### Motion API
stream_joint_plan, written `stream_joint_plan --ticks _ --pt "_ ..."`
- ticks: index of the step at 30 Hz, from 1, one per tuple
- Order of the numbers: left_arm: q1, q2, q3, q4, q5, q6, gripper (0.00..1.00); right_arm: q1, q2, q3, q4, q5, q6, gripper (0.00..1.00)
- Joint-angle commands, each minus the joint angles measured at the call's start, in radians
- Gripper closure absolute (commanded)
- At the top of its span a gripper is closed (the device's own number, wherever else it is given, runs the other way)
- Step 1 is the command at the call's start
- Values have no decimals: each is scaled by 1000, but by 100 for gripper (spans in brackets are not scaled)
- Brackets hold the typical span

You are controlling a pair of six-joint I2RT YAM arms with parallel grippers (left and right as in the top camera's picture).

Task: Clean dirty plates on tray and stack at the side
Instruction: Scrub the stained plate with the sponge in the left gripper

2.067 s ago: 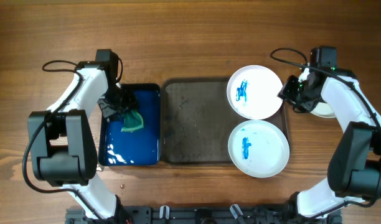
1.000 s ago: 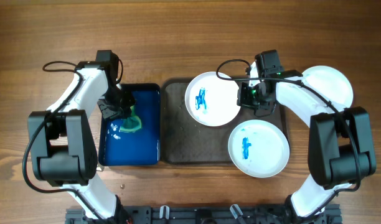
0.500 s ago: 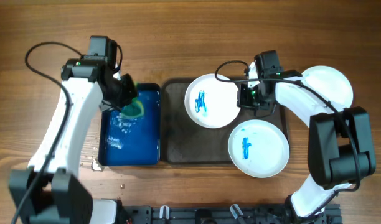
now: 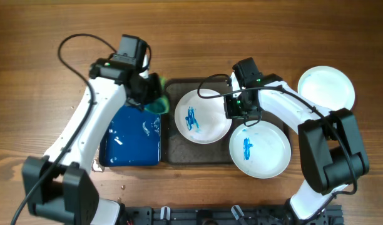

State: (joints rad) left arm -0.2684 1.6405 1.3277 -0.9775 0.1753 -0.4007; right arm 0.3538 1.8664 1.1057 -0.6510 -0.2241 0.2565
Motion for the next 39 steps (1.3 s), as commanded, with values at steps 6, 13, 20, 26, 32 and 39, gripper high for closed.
stream_joint_plan --ticks 6,13,20,26,32,39 --pt "-243 207 10 191 132 -95 96 7 16 -8 -38 43 9 96" --pt "-386 369 10 317 150 -193 96 7 16 -8 -47 43 14 96" --pt "-325 402 10 161 -56 -303 96 7 16 -8 -47 44 35 96" --pt "-227 402 10 -14 -228 -311 96 7 16 -8 -42 44 35 96" --pt "-261 402 10 19 -129 -207 96 7 16 -8 -42 48 43 96" --pt "-396 402 10 209 140 -191 96 7 16 -8 -43 49 58 96"
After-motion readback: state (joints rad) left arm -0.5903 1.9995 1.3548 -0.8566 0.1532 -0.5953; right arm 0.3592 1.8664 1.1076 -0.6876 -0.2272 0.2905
